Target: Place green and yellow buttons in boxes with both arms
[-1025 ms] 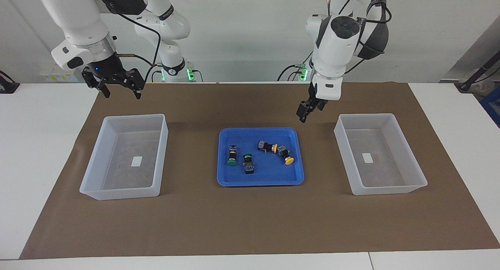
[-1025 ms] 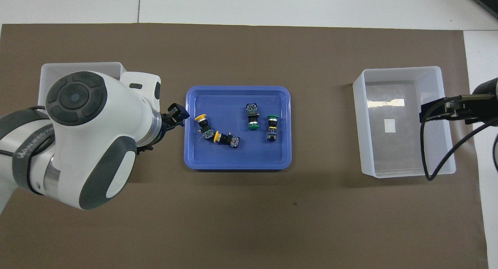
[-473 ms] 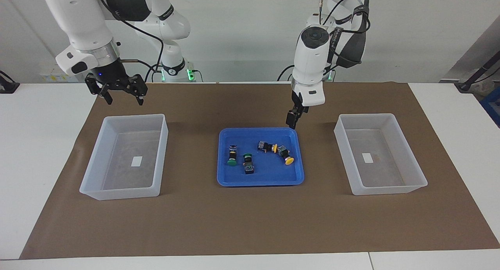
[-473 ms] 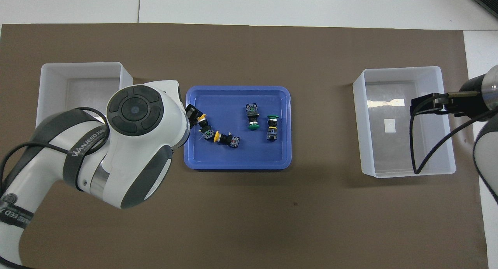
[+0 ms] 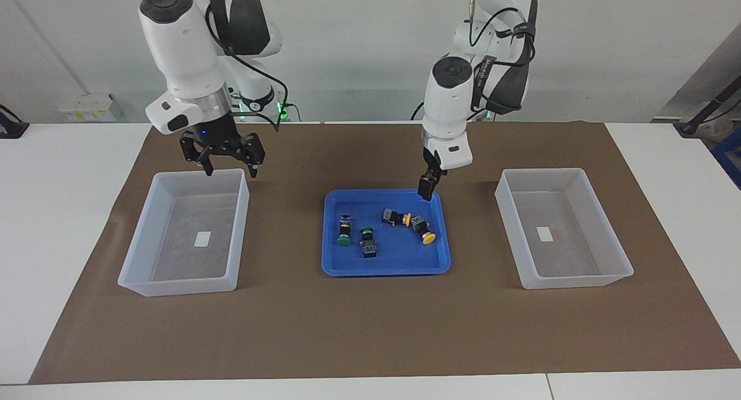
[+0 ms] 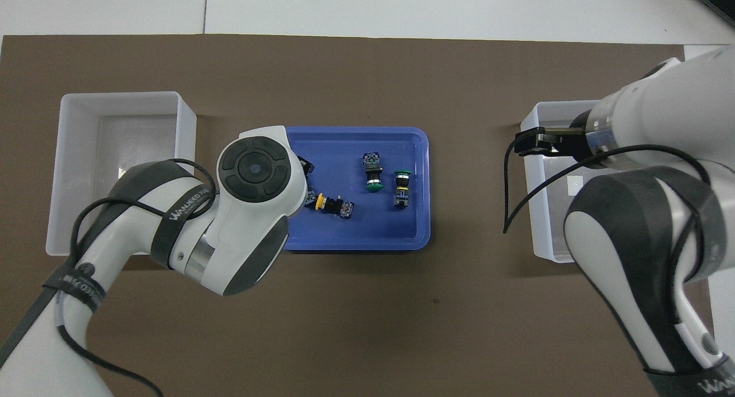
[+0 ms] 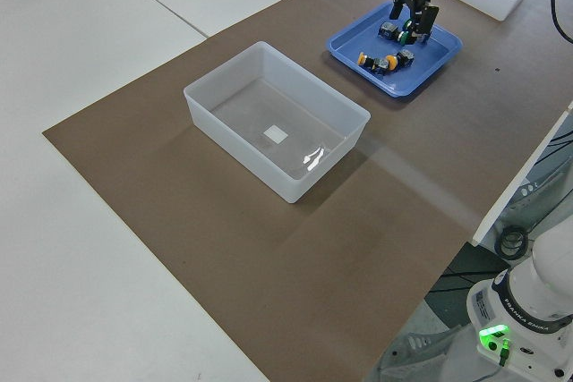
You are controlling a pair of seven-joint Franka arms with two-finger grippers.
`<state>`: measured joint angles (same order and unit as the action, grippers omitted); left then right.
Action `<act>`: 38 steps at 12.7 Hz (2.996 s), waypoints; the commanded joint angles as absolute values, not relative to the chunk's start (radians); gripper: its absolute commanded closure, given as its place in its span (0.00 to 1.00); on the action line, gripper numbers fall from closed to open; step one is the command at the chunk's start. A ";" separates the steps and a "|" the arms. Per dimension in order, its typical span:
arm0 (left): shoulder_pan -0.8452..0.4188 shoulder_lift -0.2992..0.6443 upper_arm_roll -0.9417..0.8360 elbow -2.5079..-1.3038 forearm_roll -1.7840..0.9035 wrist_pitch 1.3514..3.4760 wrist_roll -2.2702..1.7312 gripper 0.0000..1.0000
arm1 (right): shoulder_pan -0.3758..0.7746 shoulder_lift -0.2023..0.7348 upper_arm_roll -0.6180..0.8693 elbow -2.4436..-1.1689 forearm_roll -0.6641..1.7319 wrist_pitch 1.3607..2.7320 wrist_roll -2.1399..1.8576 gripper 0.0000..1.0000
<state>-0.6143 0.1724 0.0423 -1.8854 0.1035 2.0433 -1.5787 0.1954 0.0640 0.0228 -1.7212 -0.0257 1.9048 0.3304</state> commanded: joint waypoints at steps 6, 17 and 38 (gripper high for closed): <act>-0.672 0.351 0.058 -1.812 0.156 2.157 -1.733 0.00 | 0.374 0.222 0.028 -1.738 -0.031 2.106 0.541 0.00; -0.669 0.414 0.054 -1.813 0.149 2.284 -1.786 0.00 | 0.477 0.299 0.028 -2.020 -0.031 2.494 0.578 0.00; -0.672 0.402 0.052 -1.891 0.149 2.359 -1.787 0.98 | 0.306 0.023 0.020 -2.009 -0.038 2.226 0.554 1.00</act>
